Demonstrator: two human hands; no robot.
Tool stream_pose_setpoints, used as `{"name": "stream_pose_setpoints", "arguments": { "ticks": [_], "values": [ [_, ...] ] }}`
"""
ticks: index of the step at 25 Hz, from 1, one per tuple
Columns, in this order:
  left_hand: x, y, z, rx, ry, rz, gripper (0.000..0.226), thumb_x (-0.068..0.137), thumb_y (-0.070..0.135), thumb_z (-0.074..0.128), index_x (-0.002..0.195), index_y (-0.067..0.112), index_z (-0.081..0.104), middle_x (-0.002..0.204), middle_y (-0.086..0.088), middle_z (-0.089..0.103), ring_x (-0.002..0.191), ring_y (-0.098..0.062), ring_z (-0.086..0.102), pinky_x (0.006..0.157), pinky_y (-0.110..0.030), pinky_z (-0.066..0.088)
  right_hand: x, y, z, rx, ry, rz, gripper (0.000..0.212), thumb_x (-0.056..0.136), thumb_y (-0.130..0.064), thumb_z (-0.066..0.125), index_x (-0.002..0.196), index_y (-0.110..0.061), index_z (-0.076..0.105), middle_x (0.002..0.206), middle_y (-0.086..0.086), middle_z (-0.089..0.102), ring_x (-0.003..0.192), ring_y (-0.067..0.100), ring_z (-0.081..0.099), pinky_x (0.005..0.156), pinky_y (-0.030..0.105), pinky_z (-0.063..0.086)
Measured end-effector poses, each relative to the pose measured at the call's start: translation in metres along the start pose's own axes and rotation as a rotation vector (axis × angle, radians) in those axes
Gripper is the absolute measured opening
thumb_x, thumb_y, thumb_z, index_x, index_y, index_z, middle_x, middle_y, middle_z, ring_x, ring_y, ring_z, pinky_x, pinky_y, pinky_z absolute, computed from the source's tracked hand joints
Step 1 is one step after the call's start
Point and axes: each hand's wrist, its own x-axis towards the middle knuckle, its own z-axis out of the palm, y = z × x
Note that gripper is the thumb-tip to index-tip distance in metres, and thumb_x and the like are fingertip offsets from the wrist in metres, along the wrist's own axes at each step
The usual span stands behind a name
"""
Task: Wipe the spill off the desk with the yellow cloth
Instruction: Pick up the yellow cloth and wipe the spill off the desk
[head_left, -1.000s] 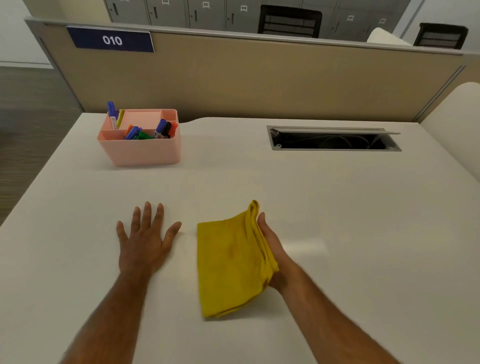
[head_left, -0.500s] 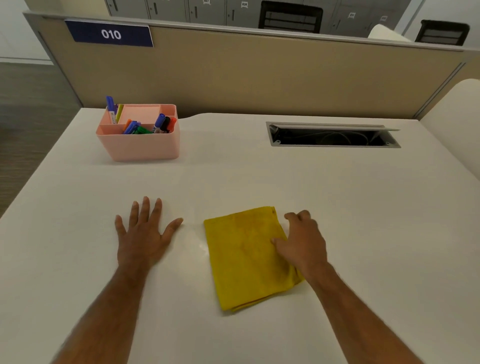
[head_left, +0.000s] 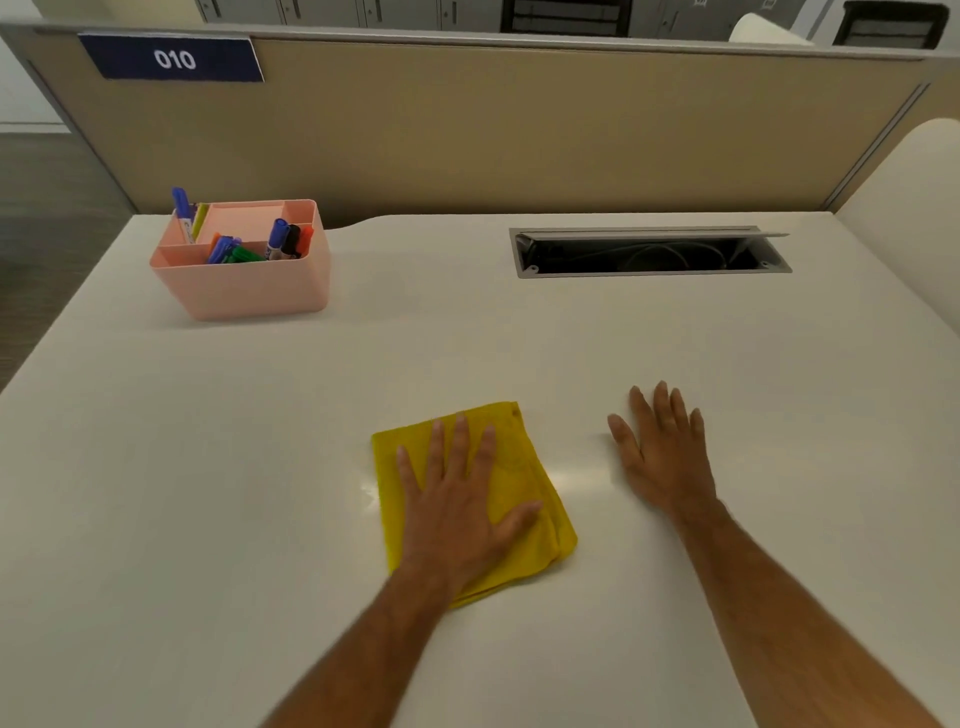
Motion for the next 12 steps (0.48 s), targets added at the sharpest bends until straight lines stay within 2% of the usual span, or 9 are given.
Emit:
{"name": "stream_pose_setpoints", "arguments": {
  "ticks": [2,6,9,12],
  "values": [
    [-0.005,-0.001,0.01,0.07,-0.052,-0.079,0.105,0.075,0.094,0.012,0.159,0.031,0.01,0.168,-0.006,0.004,0.154,-0.032,-0.004,0.118,-0.064,-0.008,0.001,0.001,0.002,-0.008,0.0,-0.008,0.072,0.096,-0.062,0.015,0.157,-0.022,0.019,0.166,0.015,0.012,0.154,0.029,0.004,0.124,0.05,0.002],
    [-0.015,-0.026,0.006,0.082,-0.018,-0.294,0.11,0.073,0.095,0.009,0.159,0.027,0.01,0.168,-0.011,0.005,0.154,-0.035,-0.002,0.118,-0.065,-0.003,0.0,0.0,0.001,-0.003,-0.01,-0.005,0.071,0.097,-0.06,0.013,0.158,-0.023,0.015,0.166,0.014,0.008,0.154,0.028,0.0,0.124,0.049,-0.002],
    [-0.02,-0.031,0.001,0.071,-0.051,-0.455,0.112,0.072,0.094,0.004,0.159,0.024,0.002,0.167,-0.017,-0.001,0.152,-0.041,-0.007,0.115,-0.07,-0.003,-0.002,-0.001,0.0,-0.008,-0.019,-0.006,0.071,0.098,-0.059,0.01,0.158,-0.022,0.012,0.167,0.014,0.005,0.154,0.027,-0.002,0.123,0.049,-0.004],
    [-0.016,-0.013,0.004,0.063,-0.071,-0.492,0.113,0.072,0.093,0.004,0.159,0.021,-0.001,0.166,-0.023,-0.003,0.15,-0.047,-0.011,0.111,-0.075,-0.003,-0.001,-0.002,0.001,-0.014,-0.026,-0.002,0.07,0.098,-0.057,0.009,0.158,-0.021,0.009,0.167,0.015,0.004,0.154,0.027,-0.004,0.123,0.049,-0.005]
  ]
}}
